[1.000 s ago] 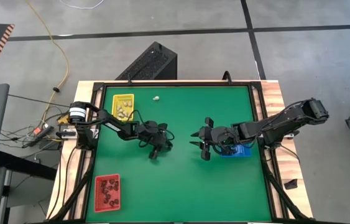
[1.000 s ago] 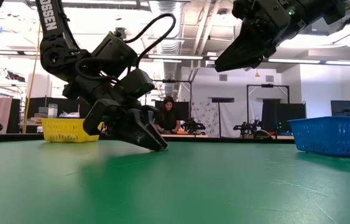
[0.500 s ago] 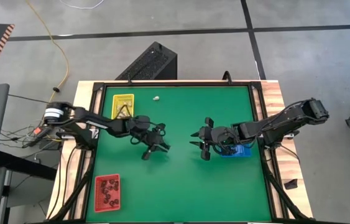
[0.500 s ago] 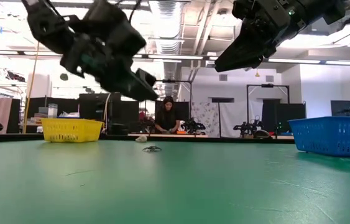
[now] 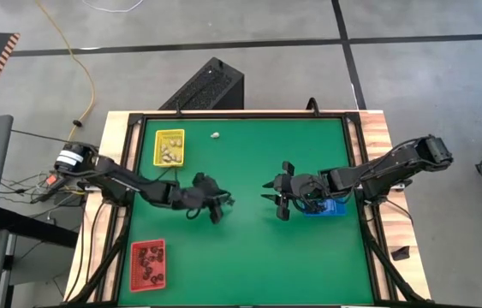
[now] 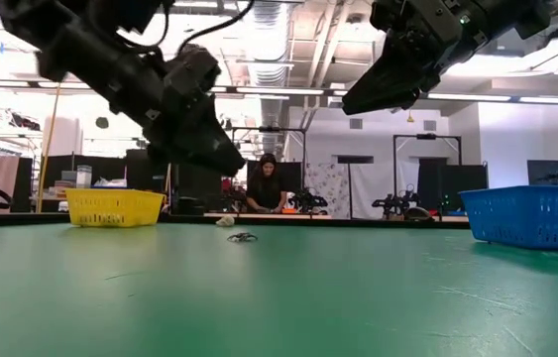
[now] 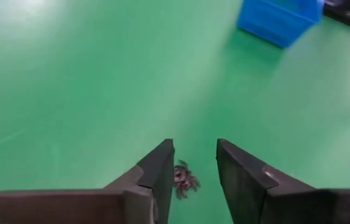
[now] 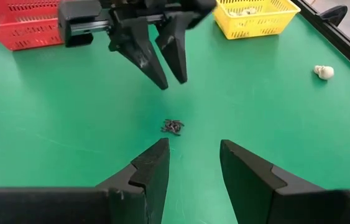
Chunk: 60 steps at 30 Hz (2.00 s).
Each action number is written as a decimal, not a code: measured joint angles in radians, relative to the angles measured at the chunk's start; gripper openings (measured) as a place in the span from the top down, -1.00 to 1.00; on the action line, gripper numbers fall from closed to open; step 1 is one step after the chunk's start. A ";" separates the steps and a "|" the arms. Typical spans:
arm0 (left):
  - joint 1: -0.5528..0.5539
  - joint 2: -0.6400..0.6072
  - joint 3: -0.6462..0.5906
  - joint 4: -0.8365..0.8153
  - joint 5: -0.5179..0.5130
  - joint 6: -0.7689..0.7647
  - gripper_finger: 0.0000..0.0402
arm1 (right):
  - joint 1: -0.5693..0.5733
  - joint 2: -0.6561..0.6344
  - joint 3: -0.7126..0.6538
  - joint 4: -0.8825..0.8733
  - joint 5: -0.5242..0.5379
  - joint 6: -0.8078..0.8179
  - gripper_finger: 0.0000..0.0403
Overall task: Sort Halloween decoration
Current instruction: Put the black spider toy into the blue bin
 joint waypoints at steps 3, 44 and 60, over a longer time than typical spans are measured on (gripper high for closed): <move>-0.055 0.000 0.000 -0.006 -0.127 -0.044 0.37 | 0.014 0.000 0.000 0.000 0.003 0.029 0.14; -0.159 0.435 0.220 -0.259 -0.374 -0.385 0.43 | 0.202 0.000 -0.001 -0.016 0.003 0.070 0.14; -0.139 0.423 0.216 -0.204 -0.370 -0.273 0.62 | 0.202 0.000 -0.001 -0.023 0.004 0.070 0.14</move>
